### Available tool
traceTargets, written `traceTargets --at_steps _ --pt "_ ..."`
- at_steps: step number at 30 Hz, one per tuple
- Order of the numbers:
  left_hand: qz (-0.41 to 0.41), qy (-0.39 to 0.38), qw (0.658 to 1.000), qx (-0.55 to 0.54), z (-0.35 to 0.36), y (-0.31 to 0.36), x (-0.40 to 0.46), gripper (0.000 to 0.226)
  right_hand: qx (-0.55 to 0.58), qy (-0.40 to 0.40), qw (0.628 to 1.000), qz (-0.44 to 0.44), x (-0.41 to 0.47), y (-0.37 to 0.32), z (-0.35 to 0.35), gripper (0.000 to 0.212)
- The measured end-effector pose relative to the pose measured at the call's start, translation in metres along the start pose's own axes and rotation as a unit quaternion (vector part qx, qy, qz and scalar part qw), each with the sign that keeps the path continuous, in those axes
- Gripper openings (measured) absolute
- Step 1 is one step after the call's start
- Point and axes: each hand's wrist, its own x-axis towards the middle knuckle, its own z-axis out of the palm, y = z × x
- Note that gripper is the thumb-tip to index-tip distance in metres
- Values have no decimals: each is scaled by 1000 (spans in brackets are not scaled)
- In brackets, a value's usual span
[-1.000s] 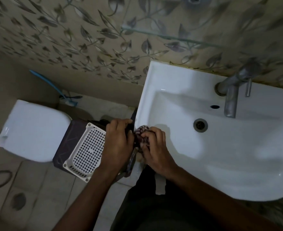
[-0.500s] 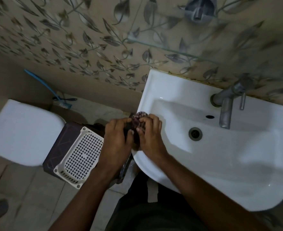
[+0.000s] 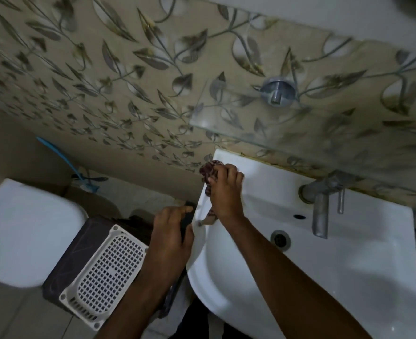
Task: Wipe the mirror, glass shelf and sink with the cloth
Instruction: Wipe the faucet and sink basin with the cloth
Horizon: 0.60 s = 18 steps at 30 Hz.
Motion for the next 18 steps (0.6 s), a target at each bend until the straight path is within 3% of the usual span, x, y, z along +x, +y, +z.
traceTargets --at_steps 2,5,7,9,15,17,18 --pt "-7 -2 1000 -4 0 -1 0 37 -31 -25 999 -4 8 -1 -1 49" --pt "0 4 1000 -12 1 -2 0 37 -78 -98 991 -56 -13 -3 -4 80" --pt "5 8 1000 -20 2 0 3 33 -97 -111 984 -103 -41 -1 -3 67" --pt "14 3 1000 -26 6 5 7 34 -29 -110 988 -108 -79 5 4 46" --pt "13 -15 998 -51 23 27 19 28 2 -155 980 -127 -148 11 7 62" --pt "35 -19 998 -46 24 39 18 27 83 -221 967 -90 -150 20 -2 55" --pt "52 -21 997 -45 25 47 17 29 81 -190 973 -100 -146 24 -7 44"
